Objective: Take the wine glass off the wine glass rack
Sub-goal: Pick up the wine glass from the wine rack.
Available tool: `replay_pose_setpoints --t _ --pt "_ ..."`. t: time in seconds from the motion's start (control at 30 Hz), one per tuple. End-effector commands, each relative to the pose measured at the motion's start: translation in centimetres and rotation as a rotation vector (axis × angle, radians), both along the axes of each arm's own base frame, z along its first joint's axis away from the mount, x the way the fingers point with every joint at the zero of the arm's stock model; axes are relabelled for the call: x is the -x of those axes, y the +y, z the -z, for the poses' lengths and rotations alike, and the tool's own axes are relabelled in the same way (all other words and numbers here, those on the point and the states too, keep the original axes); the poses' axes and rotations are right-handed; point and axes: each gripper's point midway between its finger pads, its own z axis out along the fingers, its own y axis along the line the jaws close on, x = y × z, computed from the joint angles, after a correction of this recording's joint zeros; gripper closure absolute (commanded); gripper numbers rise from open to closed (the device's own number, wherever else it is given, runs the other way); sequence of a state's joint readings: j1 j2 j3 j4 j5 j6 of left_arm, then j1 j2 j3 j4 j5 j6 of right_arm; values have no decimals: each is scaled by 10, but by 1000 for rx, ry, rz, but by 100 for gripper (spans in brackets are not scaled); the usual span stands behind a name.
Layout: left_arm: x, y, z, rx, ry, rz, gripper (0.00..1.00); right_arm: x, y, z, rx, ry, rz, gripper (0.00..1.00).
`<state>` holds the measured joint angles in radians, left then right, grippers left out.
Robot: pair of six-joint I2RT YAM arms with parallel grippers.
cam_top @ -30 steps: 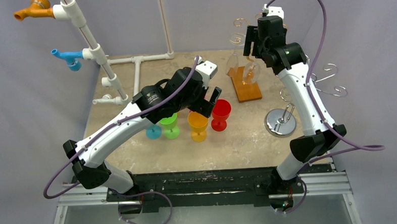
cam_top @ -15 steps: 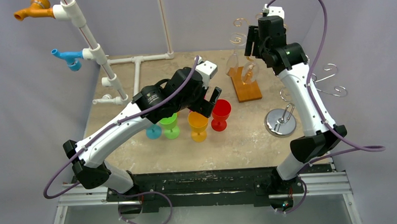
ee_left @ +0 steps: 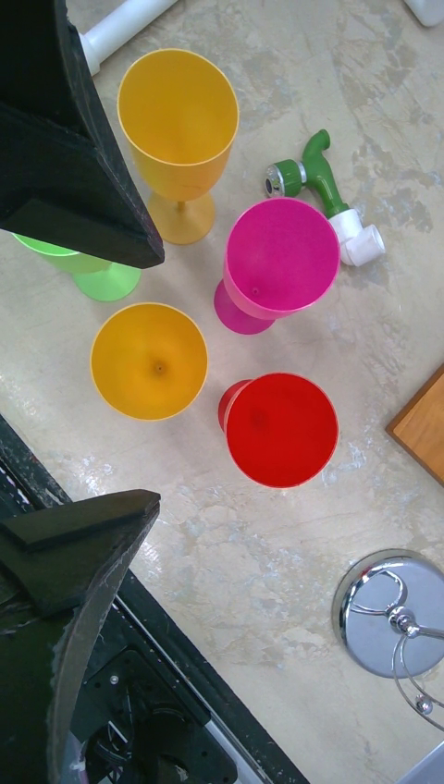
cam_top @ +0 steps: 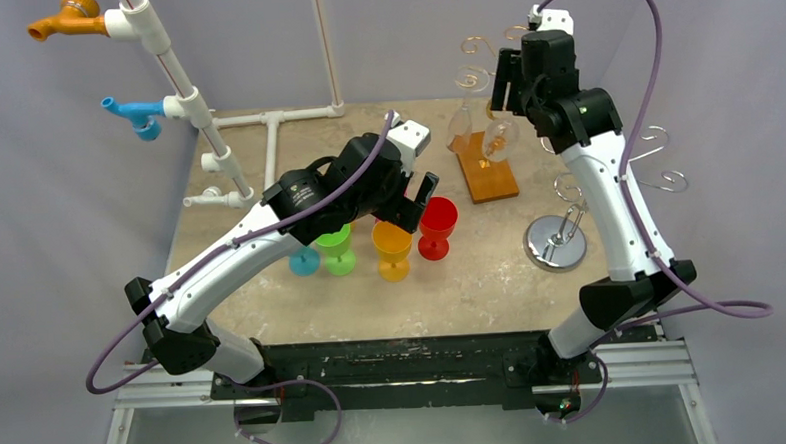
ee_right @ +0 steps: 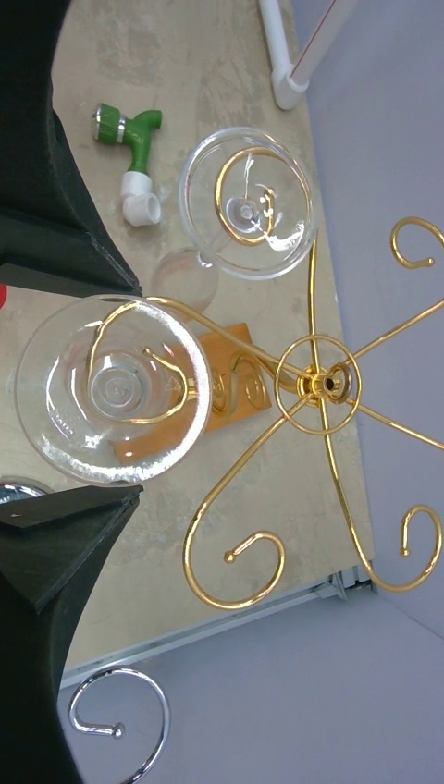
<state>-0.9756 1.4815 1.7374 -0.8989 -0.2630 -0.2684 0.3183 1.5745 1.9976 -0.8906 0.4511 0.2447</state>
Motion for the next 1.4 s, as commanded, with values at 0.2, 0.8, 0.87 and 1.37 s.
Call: replay_pose_setpoints --t 0.2,0.8,0.87,1.37 --pt "-5 -1 -25 53 -49 -9 0 4 5 -33 -20 -79 -65 50" --pt "-6 -3 -23 65 -46 -11 0 -12 21 -37 -55 -84 -107 52" --pt "-5 -3 -24 65 -47 -10 0 -15 22 -34 -54 -81 -105 52" --pt "-5 -3 -28 75 -54 -7 0 -35 15 -35 -38 -103 -31 52"
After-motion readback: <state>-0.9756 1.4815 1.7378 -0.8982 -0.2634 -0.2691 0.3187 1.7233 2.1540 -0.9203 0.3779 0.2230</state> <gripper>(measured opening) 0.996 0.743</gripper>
